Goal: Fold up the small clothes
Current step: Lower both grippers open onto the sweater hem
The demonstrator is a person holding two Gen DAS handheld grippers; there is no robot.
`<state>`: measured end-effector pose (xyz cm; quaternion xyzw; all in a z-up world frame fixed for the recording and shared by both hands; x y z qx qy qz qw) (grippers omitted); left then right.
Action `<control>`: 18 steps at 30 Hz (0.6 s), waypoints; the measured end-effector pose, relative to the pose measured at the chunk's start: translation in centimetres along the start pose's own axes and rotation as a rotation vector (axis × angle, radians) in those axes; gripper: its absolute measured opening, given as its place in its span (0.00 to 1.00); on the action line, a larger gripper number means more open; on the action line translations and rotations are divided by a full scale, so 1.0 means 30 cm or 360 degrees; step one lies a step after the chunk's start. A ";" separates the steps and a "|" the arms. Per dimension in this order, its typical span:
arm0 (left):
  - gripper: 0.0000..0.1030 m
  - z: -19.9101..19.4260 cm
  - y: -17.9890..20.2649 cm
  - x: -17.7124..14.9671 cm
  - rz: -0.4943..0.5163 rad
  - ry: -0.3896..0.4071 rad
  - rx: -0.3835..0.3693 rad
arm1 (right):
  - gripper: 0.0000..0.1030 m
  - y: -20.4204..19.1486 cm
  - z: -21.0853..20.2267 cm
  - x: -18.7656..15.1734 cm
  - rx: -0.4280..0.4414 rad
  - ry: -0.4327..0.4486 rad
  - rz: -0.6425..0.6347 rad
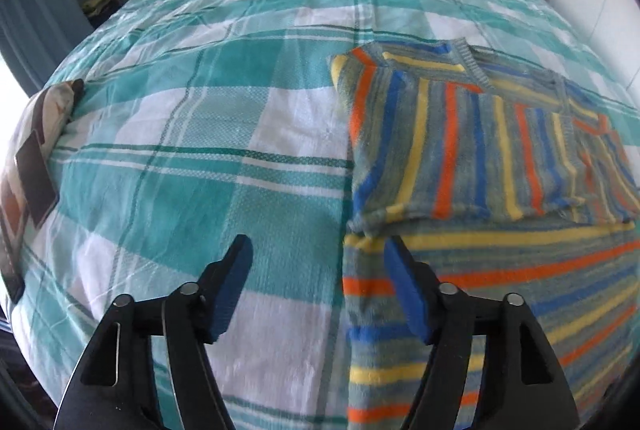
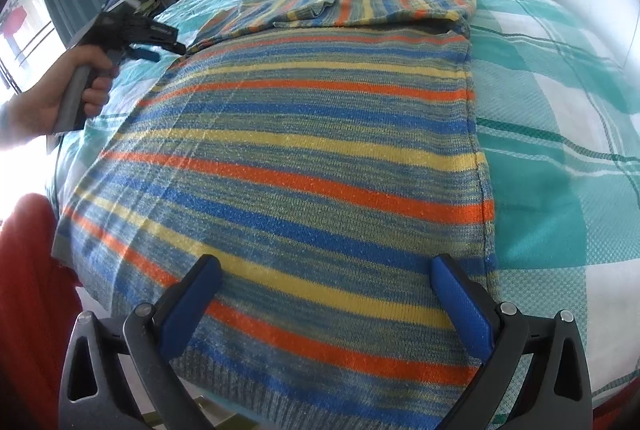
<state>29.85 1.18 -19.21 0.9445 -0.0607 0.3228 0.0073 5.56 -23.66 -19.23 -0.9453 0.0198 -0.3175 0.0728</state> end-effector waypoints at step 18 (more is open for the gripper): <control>0.99 -0.247 0.125 -0.534 0.0214 0.0072 -0.0324 | 1.00 -0.062 0.074 -0.014 -0.0329 -0.0103 -0.0217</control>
Point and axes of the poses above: each gripper's, at about its wrist camera, not at the fingertips, and z roughly the way its jaws point, y to its right, x to its top, the point moved 3 cm from there along z, roughly the way its jaws point, and after that the axes turned 13 degrees about y, right-handed, at the moved point
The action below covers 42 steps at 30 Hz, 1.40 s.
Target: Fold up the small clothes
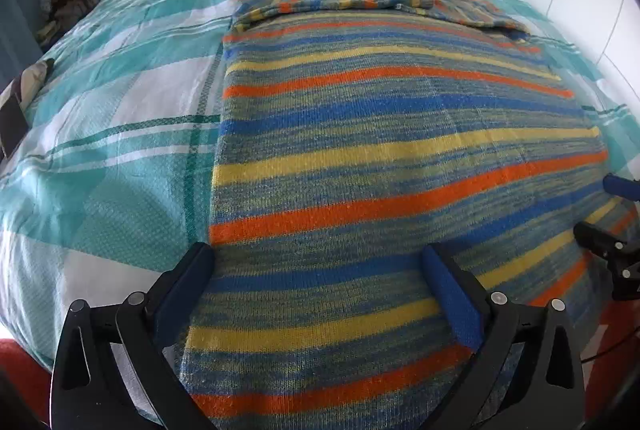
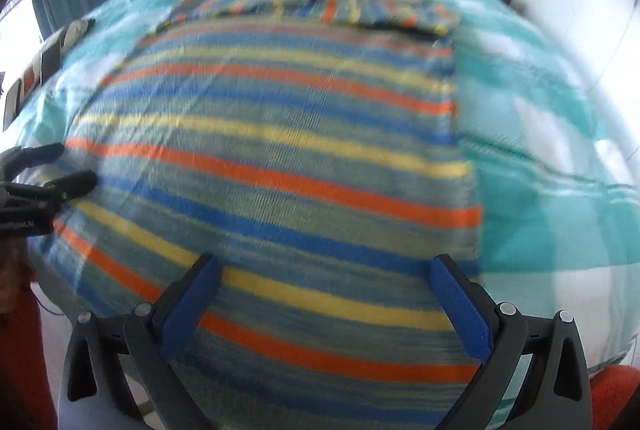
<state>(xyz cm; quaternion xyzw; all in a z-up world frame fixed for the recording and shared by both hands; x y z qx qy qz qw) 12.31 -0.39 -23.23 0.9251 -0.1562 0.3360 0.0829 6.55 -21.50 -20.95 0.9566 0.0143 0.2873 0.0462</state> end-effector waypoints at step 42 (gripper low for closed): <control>0.99 0.018 0.025 -0.015 0.0043 -0.0033 0.0058 | 1.00 -0.010 0.022 -0.036 0.0000 0.0069 -0.0030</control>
Point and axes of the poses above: each gripper's, at about its wrist camera, not at the fingertips, and z roughly the way its jaws point, y to its right, x to its top, the point moved 3 cm from there along z, roughly the way its jaws point, and after that the axes turned 13 degrees about y, right-handed, at the moved point
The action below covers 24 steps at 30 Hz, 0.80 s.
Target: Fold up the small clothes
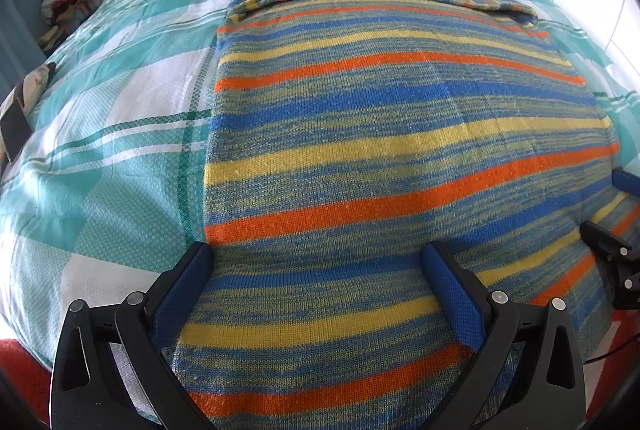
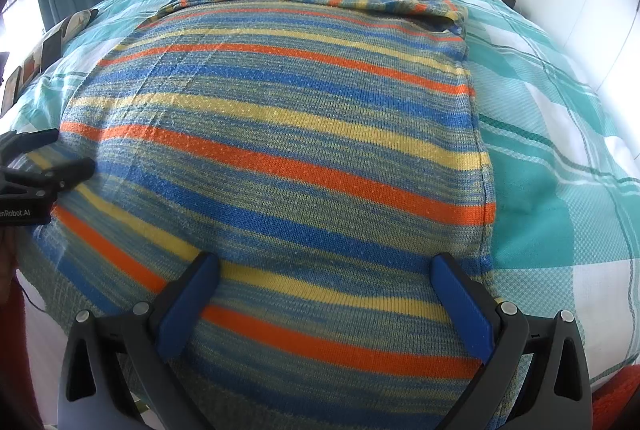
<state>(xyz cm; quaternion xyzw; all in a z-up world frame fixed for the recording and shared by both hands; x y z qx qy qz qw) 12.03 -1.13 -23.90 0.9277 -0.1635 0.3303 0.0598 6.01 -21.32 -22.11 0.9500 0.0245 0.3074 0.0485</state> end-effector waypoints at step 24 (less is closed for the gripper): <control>0.99 0.007 0.001 0.002 0.0011 -0.0015 -0.0004 | 1.00 -0.002 0.003 0.001 -0.0012 -0.0011 -0.0008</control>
Point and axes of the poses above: each gripper's, at about its wrist camera, not at the fingertips, and z roughly the way its jaws point, y to its right, x to its top, the point moved 3 cm from there along z, roughly the way its jaws point, and after that the axes turned 13 degrees about y, right-handed, at the moved point
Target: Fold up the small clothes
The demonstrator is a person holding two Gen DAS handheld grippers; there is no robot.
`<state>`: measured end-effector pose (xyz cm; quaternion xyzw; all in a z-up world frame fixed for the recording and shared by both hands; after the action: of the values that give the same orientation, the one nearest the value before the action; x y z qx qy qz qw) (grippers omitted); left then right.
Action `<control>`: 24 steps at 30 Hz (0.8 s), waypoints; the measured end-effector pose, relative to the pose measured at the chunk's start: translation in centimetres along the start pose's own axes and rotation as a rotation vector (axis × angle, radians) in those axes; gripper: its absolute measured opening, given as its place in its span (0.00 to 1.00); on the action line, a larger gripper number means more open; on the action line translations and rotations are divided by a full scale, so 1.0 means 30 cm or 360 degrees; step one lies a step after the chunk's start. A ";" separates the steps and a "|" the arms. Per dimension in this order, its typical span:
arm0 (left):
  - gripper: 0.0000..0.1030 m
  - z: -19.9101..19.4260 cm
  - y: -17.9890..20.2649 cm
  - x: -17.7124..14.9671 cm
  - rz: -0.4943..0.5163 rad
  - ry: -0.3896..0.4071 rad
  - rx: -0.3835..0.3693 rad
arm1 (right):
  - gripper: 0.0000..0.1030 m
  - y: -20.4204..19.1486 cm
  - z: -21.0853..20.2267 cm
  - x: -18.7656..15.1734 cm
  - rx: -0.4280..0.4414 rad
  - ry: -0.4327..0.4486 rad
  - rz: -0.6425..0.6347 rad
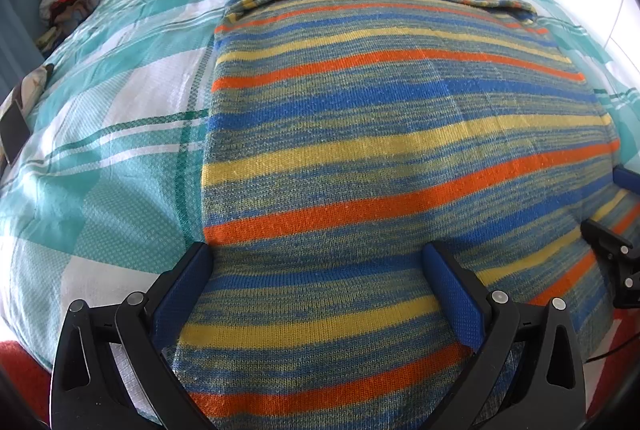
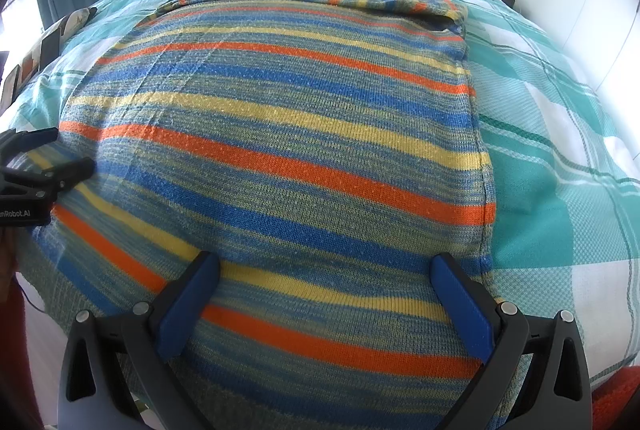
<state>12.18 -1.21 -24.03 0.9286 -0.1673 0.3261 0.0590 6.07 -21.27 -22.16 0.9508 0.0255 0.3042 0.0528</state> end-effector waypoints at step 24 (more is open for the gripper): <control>0.99 0.001 -0.002 0.000 0.0003 0.0003 -0.0003 | 1.00 -0.004 -0.004 -0.002 -0.0029 0.0007 -0.0011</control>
<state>12.23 -1.16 -24.04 0.9280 -0.1685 0.3269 0.0598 5.94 -21.14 -22.11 0.9495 0.0263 0.3064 0.0626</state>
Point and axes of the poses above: each gripper's, at about its wrist camera, not at the fingertips, and z roughly the way its jaws point, y to its right, x to its top, the point moved 3 cm from there along z, roughly the way its jaws point, and after that the axes turned 13 degrees about y, right-handed, at the moved point
